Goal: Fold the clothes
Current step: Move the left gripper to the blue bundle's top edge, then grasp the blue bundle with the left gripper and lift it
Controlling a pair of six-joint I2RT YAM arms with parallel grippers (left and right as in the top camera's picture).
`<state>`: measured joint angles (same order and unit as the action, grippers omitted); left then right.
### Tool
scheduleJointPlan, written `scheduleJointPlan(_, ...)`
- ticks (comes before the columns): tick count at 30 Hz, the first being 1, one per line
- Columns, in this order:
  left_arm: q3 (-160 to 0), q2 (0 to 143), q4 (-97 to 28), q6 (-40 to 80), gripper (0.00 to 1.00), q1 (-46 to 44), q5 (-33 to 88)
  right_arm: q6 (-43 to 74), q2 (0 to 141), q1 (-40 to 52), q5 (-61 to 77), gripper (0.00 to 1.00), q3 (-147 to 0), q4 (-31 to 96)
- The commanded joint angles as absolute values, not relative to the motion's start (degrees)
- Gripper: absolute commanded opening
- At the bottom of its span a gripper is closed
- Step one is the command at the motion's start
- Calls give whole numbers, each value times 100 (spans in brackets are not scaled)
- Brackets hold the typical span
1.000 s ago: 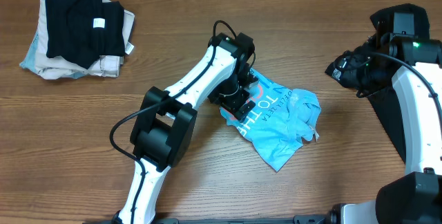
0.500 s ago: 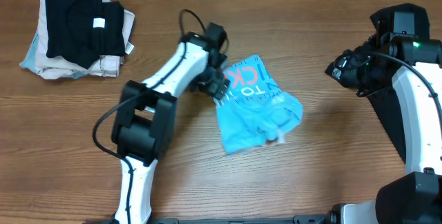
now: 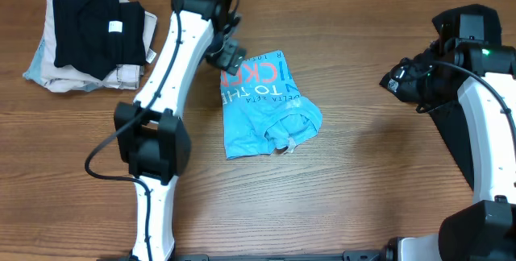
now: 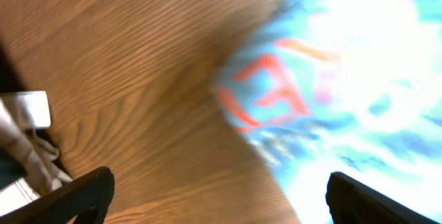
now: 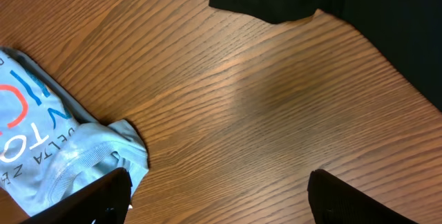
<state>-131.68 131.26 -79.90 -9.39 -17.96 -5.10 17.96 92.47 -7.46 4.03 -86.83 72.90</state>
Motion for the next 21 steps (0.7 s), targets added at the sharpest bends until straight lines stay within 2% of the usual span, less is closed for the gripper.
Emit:
scheduleJointPlan(1, -13539, 13058, -8473, -1828, 100, -2357, 134, 1750, 9242, -768, 351, 86, -8739, 7273)
scheduleJointPlan(6, -13203, 13061, -8871, -2064, 100, -3061, 226, 1682, 9242, -768, 353, 89, -8739, 7297)
scheduleJointPlan(11, -12556, 13061, -8604, -2383, 100, -3817, 102, 1619, 9242, -768, 351, 89, -8739, 7376)
scheduleJointPlan(15, -12009, 13061, -8324, -2689, 100, -3957, 25, 1601, 9242, -768, 351, 90, -8739, 7382)
scheduleJointPlan(21, -11072, 13061, -7255, -2698, 100, -3835, -552, 1603, 9242, -768, 351, 90, -8739, 7360)
